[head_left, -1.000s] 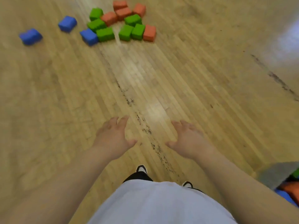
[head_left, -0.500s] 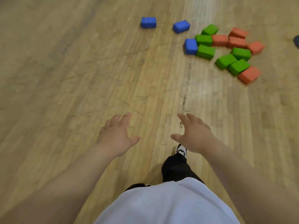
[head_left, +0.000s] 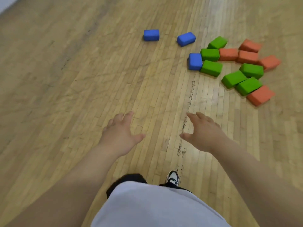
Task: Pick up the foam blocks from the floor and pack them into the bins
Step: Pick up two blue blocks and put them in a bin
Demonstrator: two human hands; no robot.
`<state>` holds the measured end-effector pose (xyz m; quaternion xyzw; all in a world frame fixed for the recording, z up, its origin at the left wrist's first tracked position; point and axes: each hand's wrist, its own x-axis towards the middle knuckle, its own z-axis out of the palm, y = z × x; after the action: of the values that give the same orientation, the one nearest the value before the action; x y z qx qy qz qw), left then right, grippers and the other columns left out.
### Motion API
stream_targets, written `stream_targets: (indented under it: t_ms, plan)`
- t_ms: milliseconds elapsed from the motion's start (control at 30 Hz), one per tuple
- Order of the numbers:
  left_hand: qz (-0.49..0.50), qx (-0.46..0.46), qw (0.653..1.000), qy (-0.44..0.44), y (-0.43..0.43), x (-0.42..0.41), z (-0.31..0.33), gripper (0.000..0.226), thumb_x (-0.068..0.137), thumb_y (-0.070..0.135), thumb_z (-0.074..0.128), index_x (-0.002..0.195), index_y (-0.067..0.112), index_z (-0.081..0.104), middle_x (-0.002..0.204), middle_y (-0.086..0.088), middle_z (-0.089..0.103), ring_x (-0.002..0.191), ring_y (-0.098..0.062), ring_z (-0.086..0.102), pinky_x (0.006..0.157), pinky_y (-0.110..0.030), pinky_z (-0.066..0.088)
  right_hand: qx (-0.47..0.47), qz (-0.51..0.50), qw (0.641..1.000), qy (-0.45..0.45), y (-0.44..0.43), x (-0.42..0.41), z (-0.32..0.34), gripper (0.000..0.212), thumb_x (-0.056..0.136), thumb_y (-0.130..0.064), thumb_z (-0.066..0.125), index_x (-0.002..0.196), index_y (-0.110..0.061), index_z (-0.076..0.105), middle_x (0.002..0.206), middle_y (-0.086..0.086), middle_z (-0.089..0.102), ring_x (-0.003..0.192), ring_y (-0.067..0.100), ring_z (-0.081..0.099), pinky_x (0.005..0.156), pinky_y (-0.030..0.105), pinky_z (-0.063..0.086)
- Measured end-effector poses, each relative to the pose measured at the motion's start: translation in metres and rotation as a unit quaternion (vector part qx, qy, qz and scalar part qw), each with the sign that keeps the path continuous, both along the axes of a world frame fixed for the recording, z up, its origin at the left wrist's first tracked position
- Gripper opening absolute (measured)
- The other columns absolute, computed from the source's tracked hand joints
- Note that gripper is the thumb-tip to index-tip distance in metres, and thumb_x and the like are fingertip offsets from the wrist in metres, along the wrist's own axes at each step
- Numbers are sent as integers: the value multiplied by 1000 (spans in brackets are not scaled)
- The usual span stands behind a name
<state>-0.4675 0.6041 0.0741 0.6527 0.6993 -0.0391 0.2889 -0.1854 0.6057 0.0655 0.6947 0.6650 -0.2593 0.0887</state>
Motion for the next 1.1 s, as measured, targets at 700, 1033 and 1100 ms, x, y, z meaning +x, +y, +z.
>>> stream_targets:
  t_ms: [700, 1033, 1100]
  plan:
    - [-50, -12, 998, 21, 388, -120, -15, 98, 87, 70, 60, 161, 38, 5, 168, -3, 12, 154, -29, 14, 122, -51, 24, 3, -41, 999, 20, 374, -112, -8, 91, 91, -65, 59, 162, -35, 11, 170, 4, 15, 155, 30, 17, 123, 55, 25]
    - [-83, -33, 996, 29, 574, -61, -46, 100, 86, 73, 58, 162, 36, 3, 169, -4, 12, 154, -28, 14, 122, -50, 26, -23, -65, 998, 10, 544, -51, -44, 92, 89, -66, 59, 162, -35, 12, 170, 5, 15, 154, 32, 20, 121, 55, 28]
    - [-73, -34, 996, 31, 615, -36, -50, 100, 86, 72, 59, 162, 36, 4, 168, -4, 13, 153, -28, 16, 122, -49, 26, -23, -60, 998, 18, 589, -26, -52, 93, 89, -66, 59, 162, -35, 12, 170, 5, 15, 154, 32, 20, 120, 56, 28]
